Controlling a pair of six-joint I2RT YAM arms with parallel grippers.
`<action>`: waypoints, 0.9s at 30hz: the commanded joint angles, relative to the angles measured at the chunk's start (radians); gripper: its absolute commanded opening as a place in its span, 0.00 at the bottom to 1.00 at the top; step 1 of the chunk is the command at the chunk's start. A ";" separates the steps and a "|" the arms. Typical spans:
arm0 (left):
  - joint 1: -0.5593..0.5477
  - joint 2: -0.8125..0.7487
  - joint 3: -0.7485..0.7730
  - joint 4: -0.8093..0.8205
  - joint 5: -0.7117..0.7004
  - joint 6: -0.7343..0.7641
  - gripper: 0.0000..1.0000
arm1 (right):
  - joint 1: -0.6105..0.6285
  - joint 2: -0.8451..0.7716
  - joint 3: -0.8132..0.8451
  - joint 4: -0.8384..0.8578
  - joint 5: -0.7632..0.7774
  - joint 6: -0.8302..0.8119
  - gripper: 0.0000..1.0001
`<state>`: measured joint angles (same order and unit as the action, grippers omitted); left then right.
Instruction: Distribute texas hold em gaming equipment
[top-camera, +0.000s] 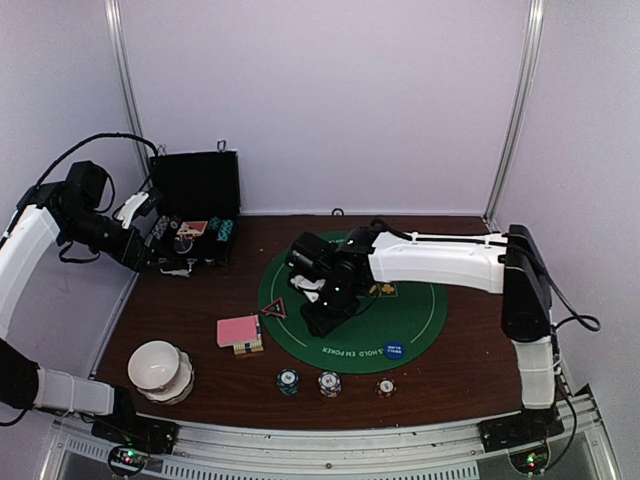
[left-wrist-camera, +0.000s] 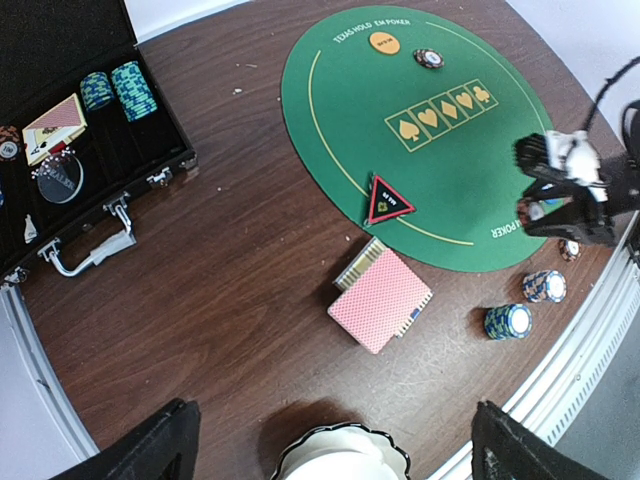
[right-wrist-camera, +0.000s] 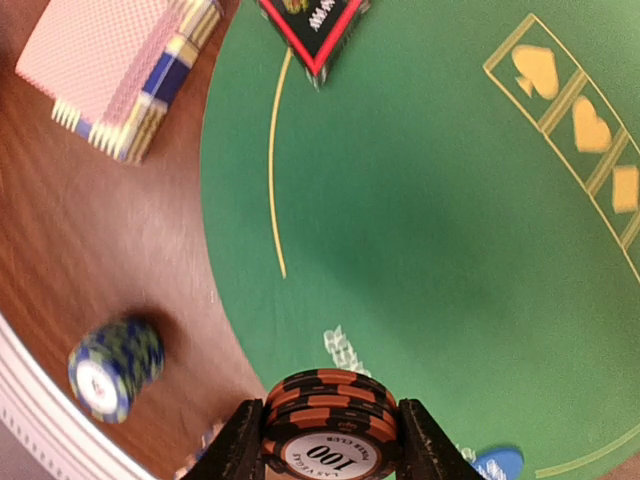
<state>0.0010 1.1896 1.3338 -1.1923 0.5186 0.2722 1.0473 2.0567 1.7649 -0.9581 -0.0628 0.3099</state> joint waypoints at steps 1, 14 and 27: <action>0.007 -0.005 0.028 -0.011 0.013 0.014 0.98 | -0.018 0.118 0.168 0.018 0.006 -0.038 0.21; 0.007 0.005 0.028 -0.011 0.024 0.015 0.98 | -0.064 0.397 0.435 0.012 -0.017 -0.046 0.22; 0.007 0.008 0.030 -0.012 0.023 0.016 0.98 | -0.083 0.441 0.453 0.012 -0.045 -0.051 0.59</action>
<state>0.0010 1.1961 1.3357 -1.2057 0.5278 0.2722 0.9688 2.4851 2.1952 -0.9432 -0.1081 0.2638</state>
